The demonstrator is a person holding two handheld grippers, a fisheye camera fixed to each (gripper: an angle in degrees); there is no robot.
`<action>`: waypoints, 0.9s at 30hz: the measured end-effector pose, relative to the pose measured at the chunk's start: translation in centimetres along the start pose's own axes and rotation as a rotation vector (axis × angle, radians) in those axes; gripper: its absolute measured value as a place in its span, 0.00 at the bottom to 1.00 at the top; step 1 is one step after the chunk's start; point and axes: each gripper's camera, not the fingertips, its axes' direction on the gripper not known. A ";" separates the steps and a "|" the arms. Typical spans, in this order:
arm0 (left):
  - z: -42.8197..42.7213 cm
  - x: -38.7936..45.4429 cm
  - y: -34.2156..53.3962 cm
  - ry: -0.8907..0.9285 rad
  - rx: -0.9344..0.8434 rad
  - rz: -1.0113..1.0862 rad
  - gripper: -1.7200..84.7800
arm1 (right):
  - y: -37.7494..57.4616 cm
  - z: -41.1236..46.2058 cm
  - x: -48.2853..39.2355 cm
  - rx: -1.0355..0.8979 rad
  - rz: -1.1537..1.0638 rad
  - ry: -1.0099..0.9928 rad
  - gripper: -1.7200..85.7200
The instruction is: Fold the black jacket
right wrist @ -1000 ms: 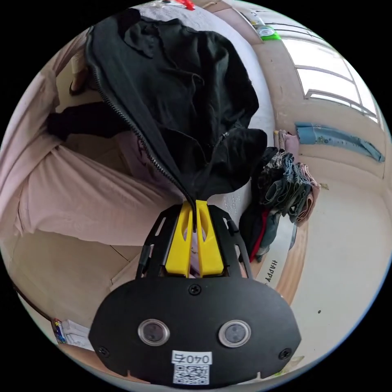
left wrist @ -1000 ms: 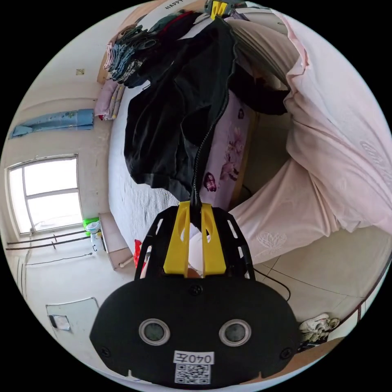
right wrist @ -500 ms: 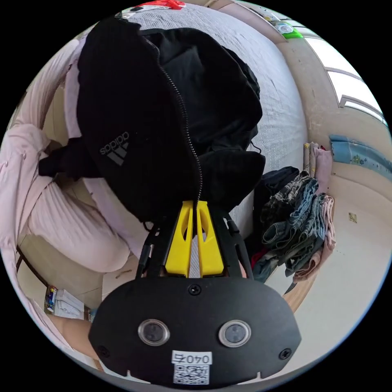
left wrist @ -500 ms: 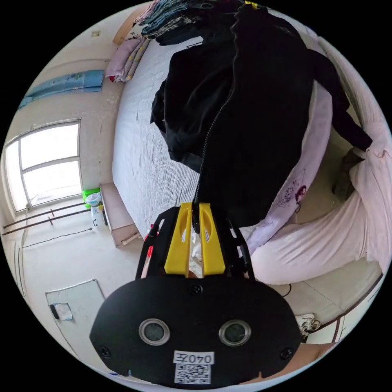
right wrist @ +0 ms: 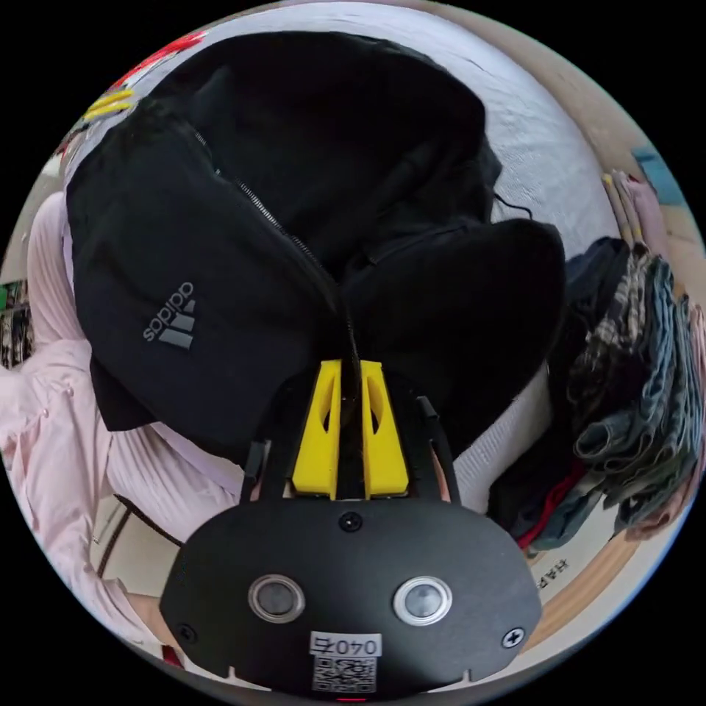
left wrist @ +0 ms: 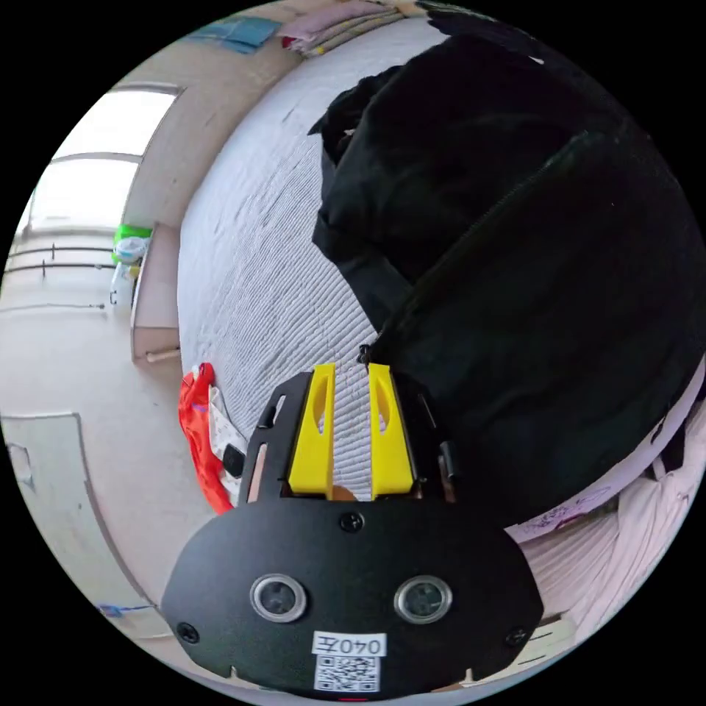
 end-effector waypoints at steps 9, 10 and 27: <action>-7.3 -1.4 12.9 0.001 0.235 -0.037 0.09 | 16.8 -6.2 1.4 0.317 0.447 0.065 0.09; -7.8 -0.1 13.5 -0.015 0.245 0.012 0.09 | 19.2 -5.8 0.6 0.358 0.502 0.052 0.08; -7.4 11.2 12.2 -0.022 0.115 0.616 0.01 | 22.8 -1.3 -1.8 0.390 0.405 -0.049 0.12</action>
